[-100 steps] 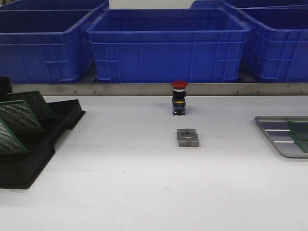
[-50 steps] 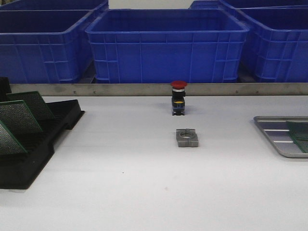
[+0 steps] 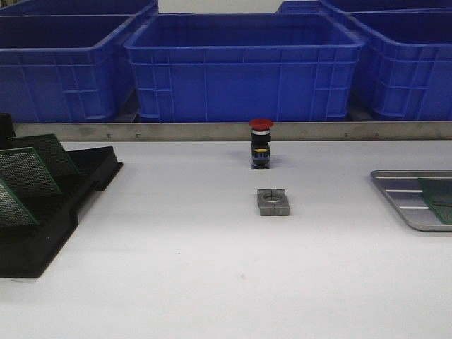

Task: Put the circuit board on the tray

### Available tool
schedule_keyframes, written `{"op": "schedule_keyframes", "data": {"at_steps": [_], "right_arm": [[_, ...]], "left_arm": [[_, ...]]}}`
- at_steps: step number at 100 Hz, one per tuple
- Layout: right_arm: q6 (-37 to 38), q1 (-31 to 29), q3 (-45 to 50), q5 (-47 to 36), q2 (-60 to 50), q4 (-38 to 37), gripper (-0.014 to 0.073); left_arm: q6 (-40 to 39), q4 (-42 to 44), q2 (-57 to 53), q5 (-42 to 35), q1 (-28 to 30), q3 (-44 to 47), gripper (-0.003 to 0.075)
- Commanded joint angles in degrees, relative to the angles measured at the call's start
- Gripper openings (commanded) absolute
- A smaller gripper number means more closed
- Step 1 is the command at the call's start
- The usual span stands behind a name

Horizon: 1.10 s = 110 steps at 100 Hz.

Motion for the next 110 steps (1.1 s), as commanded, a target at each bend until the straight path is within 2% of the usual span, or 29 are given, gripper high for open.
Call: {"op": "schedule_keyframes", "data": {"at_steps": [1,13,26,110], "right_arm": [[3.32,-0.96,1.92,-6.61,-2.02,-2.12,-0.0061],[3.66,-2.47,1.77,2.28,-8.1,-3.85,-0.0061],[3.66,-2.83,1.83,4.55,-8.28,-3.85,-0.0061],[3.66,-2.83,1.78,4.53,-8.21,-3.85,-0.0061]], "left_arm": [[-0.28,-0.35,-1.78,-4.27,0.14,2.81,-0.002],[-0.28,-0.35,-1.78,-4.27,0.14,2.81,-0.002],[-0.28,-0.35,-1.78,-4.27,0.14,2.81,-0.002],[-0.28,-0.35,-1.78,-4.27,0.14,2.81,-0.002]]}}
